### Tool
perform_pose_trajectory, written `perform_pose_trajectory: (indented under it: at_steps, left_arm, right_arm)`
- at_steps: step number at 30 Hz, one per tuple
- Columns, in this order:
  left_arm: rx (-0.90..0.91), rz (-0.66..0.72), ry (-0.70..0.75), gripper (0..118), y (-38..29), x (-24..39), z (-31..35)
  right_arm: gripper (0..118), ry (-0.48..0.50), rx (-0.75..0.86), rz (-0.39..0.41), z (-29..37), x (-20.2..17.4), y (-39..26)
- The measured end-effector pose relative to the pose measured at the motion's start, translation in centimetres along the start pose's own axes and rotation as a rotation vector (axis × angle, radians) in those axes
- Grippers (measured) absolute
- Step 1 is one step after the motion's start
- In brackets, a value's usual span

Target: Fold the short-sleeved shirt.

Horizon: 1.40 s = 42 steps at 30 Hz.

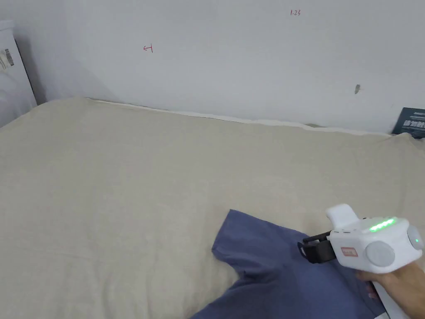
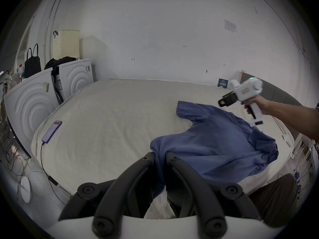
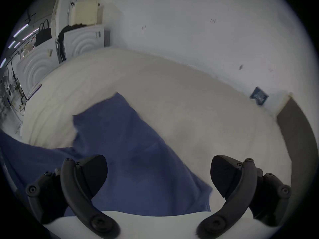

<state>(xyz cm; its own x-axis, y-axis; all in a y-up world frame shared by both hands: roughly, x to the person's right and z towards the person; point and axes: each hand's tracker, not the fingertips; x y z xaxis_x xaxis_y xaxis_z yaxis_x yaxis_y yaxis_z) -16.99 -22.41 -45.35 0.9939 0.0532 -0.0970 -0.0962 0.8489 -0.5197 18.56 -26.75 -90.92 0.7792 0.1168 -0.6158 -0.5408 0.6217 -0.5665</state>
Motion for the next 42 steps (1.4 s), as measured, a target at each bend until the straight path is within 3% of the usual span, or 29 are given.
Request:
perform_pose_trajectory:
  at_steps: [5, 7, 8, 9, 10, 12, 13, 14, 16, 19, 20, 26, 30, 33, 36, 40, 42]
  left_arm:
    - [-0.024, -0.016, 0.025, 11, 0.3, -0.3, -0.4]
    - [-0.028, -0.011, 0.021, 11, 0.3, -0.4, -0.7]
    - [-0.036, -0.010, 0.026, 11, 0.3, -0.4, -1.0]
    - [-0.047, -0.012, 0.033, 12, 0.2, -0.4, -1.4]
    - [-0.056, -0.009, 0.039, 11, 0.1, -0.4, -1.7]
    - [-0.079, 0.026, 0.038, 11, -0.3, -0.5, -2.3]
    - [-0.084, 0.040, 0.037, 11, -0.4, -0.5, -2.5]
    - [-0.096, 0.044, 0.039, 12, -0.5, -0.3, -2.7]
    - [-0.093, 0.038, 0.042, 11, -0.6, -0.3, -2.6]
    - [-0.079, 0.047, 0.038, 11, -0.3, -0.5, -2.0]
    - [-0.070, 0.045, 0.041, 11, -0.2, -0.6, -1.8]
    - [0.034, 0.043, 0.007, 11, 3.2, -0.7, -0.1]
    - [0.218, 0.011, -0.060, 11, 10.5, 0.1, 2.0]
    - [0.344, 0.015, -0.116, 11, 17.4, 0.5, 3.9]
    - [0.463, 0.019, -0.143, 11, 24.4, 0.6, 6.1]
    - [0.535, 0.054, -0.172, 12, 32.0, 0.0, 9.4]
    - [0.578, 0.056, -0.183, 11, 34.7, -0.4, 11.8]
  right_arm:
    - [118, 0.034, -0.179, -0.009, -6.7, 2.1, 1.7]
    - [106, 0.038, -0.274, 0.002, -8.1, 2.1, 1.3]
    - [102, 0.112, -0.239, -0.036, -7.9, 1.5, 1.0]
    - [96, 0.028, -0.189, -0.023, -7.1, 1.3, 1.0]
    - [84, 0.040, -0.167, -0.016, -6.5, 1.2, 0.7]
    - [19, 0.013, -0.069, 0.015, -4.7, 0.1, -0.3]
    - [2, -0.034, -0.054, 0.021, -4.4, -0.3, -0.9]
    - [2, -0.105, -0.058, 0.031, -4.2, -0.8, -1.6]
    - [2, -0.074, -0.058, 0.011, -4.5, -0.3, -3.2]
    - [2, -0.145, 0.081, -0.056, 0.4, -0.3, -5.2]
    - [2, -0.160, 0.147, -0.086, 4.4, -2.8, -5.9]
    - [2, -0.332, 0.467, -0.162, 24.3, -3.6, -8.5]
    - [2, -0.419, 0.701, -0.221, 38.3, -4.1, -8.0]
    - [2, -0.480, 0.785, -0.238, 46.5, -4.6, -6.2]
    - [2, -0.531, 0.843, -0.186, 52.1, -5.2, -3.6]
    - [2, -0.551, 0.921, -0.263, 57.5, -5.3, -0.9]
    - [2, -0.561, 0.975, -0.262, 60.1, -6.3, -0.3]
